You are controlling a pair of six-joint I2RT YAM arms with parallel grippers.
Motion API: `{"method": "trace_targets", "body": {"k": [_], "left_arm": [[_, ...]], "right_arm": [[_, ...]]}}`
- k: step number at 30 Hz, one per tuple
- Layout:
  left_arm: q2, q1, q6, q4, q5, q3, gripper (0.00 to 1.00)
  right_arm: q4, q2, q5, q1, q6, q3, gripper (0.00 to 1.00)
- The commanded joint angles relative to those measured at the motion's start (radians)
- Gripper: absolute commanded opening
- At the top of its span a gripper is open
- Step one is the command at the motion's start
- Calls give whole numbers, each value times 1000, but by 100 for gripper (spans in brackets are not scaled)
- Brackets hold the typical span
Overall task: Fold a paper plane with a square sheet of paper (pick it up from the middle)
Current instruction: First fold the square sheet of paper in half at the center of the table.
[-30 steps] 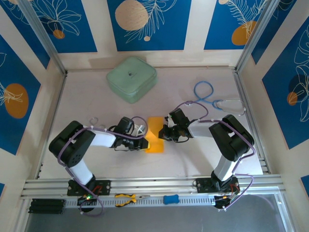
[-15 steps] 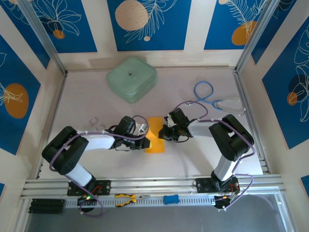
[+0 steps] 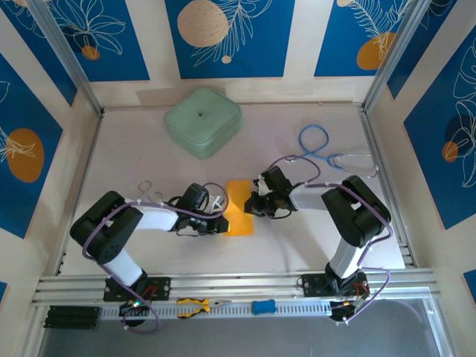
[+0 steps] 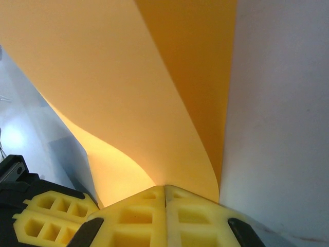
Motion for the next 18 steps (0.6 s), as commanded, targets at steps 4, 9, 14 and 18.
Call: {"method": "trace_targets", "body": {"k": [4,9,14,18], "left_arm": [[-23,-68,17,-154,-59,-50,6],[-45,-96,17,-213,-106,-38,4],[-117,-107,11,-240,-124,-33,4],[-200,-107,19,-285,-144,-5,5]], "right_arm": [[-167,67,114,-14,-39,-39,0],[-176,67,113,-20,-55,-34,0],[-192,70,103,-28,-94,-16,0],[-208,87,94,-27,-113,10,0]]}}
